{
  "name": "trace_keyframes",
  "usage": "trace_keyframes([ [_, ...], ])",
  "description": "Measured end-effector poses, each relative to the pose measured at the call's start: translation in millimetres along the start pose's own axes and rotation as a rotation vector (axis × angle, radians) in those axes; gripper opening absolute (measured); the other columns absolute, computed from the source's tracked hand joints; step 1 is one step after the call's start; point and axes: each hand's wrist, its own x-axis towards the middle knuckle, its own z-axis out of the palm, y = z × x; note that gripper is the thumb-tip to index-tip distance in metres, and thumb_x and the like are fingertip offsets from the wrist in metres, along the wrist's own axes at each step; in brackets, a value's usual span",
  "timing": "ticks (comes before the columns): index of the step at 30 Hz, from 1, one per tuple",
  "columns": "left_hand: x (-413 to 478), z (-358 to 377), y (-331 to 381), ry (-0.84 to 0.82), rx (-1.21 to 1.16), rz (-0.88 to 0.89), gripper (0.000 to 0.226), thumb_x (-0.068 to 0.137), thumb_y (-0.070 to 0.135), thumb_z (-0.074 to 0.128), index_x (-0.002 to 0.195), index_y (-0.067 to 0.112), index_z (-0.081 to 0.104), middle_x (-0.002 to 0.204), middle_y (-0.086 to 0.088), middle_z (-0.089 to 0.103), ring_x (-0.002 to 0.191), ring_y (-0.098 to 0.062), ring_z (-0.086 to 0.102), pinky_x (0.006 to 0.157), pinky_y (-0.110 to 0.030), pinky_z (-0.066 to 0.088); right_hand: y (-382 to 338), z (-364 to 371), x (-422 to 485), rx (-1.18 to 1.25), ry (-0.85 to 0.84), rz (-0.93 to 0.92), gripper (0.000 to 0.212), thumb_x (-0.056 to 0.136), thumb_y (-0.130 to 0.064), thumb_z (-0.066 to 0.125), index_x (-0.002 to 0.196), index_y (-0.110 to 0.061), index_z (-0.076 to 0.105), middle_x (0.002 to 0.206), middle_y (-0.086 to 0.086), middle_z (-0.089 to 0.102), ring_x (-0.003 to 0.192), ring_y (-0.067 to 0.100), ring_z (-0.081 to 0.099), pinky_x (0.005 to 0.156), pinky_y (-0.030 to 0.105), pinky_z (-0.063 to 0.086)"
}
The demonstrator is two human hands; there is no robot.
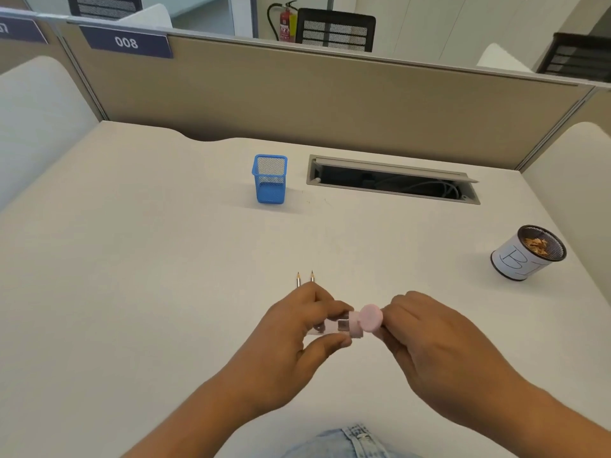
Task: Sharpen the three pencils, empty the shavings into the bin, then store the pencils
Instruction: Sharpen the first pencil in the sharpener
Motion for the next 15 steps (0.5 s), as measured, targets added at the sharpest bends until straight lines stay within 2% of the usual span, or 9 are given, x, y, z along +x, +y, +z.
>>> trace_keyframes([
  [2, -1, 1, 1, 0.027, -0.002, 0.030, 0.021, 0.092, 0.032, 0.063, 0.112, 0.033, 0.068, 0.097, 0.019, 0.054, 0.090, -0.009, 0.055, 0.075, -0.008, 0.038, 0, -3, -2, 0.013, -0.034, 0.012, 0.020, 0.096, -0.030, 0.043, 0.077, -0.024, 0.046, 0.065, -0.008, 0.048, 0.059, 0.014, 0.033, 0.049, 0.028, 0.033],
  [4, -3, 4, -1, 0.057, -0.006, 0.057, 0.023, 0.093, 0.028, 0.063, 0.116, 0.031, 0.067, 0.100, 0.018, 0.054, 0.091, -0.010, 0.056, 0.076, -0.017, 0.044, -2, -5, 0, 0.134, -0.104, 0.128, 0.028, 0.097, -0.036, 0.042, 0.070, -0.031, 0.046, 0.058, -0.011, 0.046, 0.055, 0.012, 0.036, 0.049, 0.023, 0.032],
  [6, -5, 7, -4, 0.080, 0.026, 0.083, 0.026, 0.094, 0.024, 0.062, 0.119, 0.026, 0.065, 0.104, 0.015, 0.054, 0.095, -0.011, 0.057, 0.079, -0.027, 0.050, -3, -1, 4, 0.425, -0.209, 0.358, 0.036, 0.099, -0.039, 0.046, 0.064, -0.034, 0.050, 0.052, -0.012, 0.045, 0.050, 0.010, 0.035, 0.046, 0.020, 0.030],
  [9, -9, 8, -9, 0.072, 0.096, 0.111, 0.028, 0.094, 0.023, 0.060, 0.122, 0.022, 0.064, 0.108, 0.013, 0.054, 0.099, -0.010, 0.056, 0.080, -0.030, 0.050, -3, -1, 13, 0.855, -0.409, 0.692, 0.038, 0.096, -0.034, 0.056, 0.060, -0.023, 0.058, 0.050, -0.011, 0.032, 0.048, 0.011, 0.025, 0.047, 0.018, 0.023],
  [10, -9, 7, -10, 0.065, 0.093, 0.098, 0.028, 0.094, 0.026, 0.060, 0.122, 0.024, 0.064, 0.107, 0.014, 0.053, 0.099, -0.009, 0.056, 0.081, -0.029, 0.050, -4, -2, 16, 0.909, -0.434, 0.708, 0.038, 0.093, -0.040, 0.058, 0.062, -0.018, 0.060, 0.053, -0.006, 0.031, 0.049, 0.013, 0.024, 0.048, 0.019, 0.022],
  [12, -7, 4, -10, 0.059, 0.052, 0.051, 0.026, 0.093, 0.030, 0.062, 0.118, 0.029, 0.065, 0.104, 0.019, 0.052, 0.095, -0.007, 0.056, 0.080, -0.026, 0.049, -5, -4, 19, 0.863, -0.414, 0.616, 0.054, 0.087, -0.062, 0.055, 0.073, -0.010, 0.062, 0.058, -0.002, 0.032, 0.054, 0.017, 0.025, 0.048, 0.020, 0.022],
  [13, -6, 2, -9, 0.061, 0.033, 0.031, 0.024, 0.092, 0.030, 0.064, 0.116, 0.031, 0.066, 0.101, 0.019, 0.053, 0.093, -0.008, 0.056, 0.079, -0.023, 0.047, -5, -4, 19, 0.800, -0.356, 0.541, 0.061, 0.085, -0.070, 0.050, 0.079, -0.011, 0.062, 0.059, -0.004, 0.034, 0.055, 0.016, 0.027, 0.047, 0.020, 0.023],
  [15, -3, -1, -7, 0.080, 0.006, 0.008, 0.022, 0.091, 0.031, 0.066, 0.113, 0.034, 0.068, 0.098, 0.017, 0.053, 0.089, -0.009, 0.055, 0.075, -0.013, 0.042, -4, -5, 17, 0.678, -0.231, 0.387, 0.054, 0.088, -0.073, 0.042, 0.083, -0.023, 0.063, 0.057, -0.012, 0.043, 0.052, 0.009, 0.032, 0.047, 0.018, 0.028],
])
